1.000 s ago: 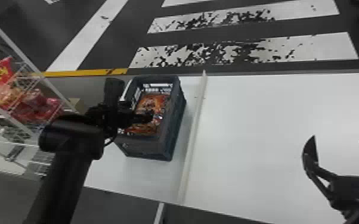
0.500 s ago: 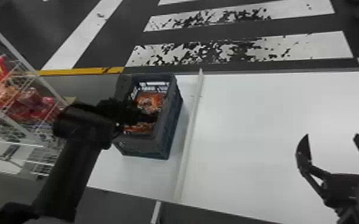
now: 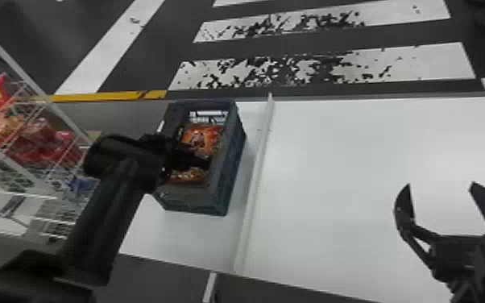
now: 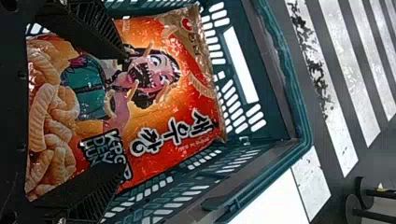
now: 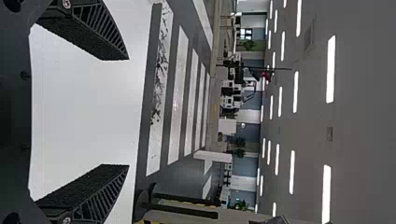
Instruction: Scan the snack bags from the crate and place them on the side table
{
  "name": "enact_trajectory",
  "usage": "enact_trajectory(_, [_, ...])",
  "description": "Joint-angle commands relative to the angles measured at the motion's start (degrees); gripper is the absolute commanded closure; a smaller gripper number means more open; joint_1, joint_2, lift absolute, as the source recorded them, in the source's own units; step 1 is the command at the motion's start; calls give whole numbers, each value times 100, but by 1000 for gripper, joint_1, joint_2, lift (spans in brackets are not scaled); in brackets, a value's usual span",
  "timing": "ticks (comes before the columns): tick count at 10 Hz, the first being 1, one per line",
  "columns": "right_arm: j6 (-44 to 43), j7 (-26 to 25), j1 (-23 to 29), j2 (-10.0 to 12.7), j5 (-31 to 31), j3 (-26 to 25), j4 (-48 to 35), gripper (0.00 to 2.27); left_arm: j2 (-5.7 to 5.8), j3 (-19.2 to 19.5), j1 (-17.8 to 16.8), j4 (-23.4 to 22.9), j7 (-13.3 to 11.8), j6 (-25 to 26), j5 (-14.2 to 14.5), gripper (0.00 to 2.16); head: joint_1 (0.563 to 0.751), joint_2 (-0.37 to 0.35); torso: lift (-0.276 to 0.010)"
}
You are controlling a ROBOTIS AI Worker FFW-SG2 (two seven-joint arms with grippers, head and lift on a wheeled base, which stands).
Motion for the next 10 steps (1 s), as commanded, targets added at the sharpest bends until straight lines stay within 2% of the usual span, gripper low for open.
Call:
enact_trajectory(1, [32,23,-18,2,-11,5,18,49,-46,-118,-232,413,-256,0,-19,157,695,295,-50])
enact_trajectory(2, [32,23,-27,-7,-29,5,45,49,-73,-162,-294,571,-414,0,-72,363,695,291,-50])
enact_trajectory(4, [32,31,-62,-7,-55,5,97,49,-117,-197,-311,659,-458,0,-142,1342,695,286,-50])
enact_trajectory(5, [32,31,-80,2,-55,14,124,49,-90,-145,-302,580,-572,0,-133,1440,695,286,-50])
enact_trajectory(6, [32,31,-89,2,-55,23,141,49,-82,137,-144,360,-291,106,34,2132,695,284,-50])
enact_trajectory(7, [32,31,-89,2,-64,23,159,49,-46,303,23,97,-282,123,157,2132,695,289,-50])
enact_trajectory(8, [32,23,-106,2,-64,14,168,49,50,462,146,-123,-317,158,359,2132,695,293,-50])
enact_trajectory(9, [32,31,-124,2,-64,23,176,49,77,752,269,-317,-432,246,491,2132,695,304,-50])
enact_trajectory(10, [50,31,-133,2,-64,40,176,49,129,928,322,-387,-537,264,754,2132,695,309,-50])
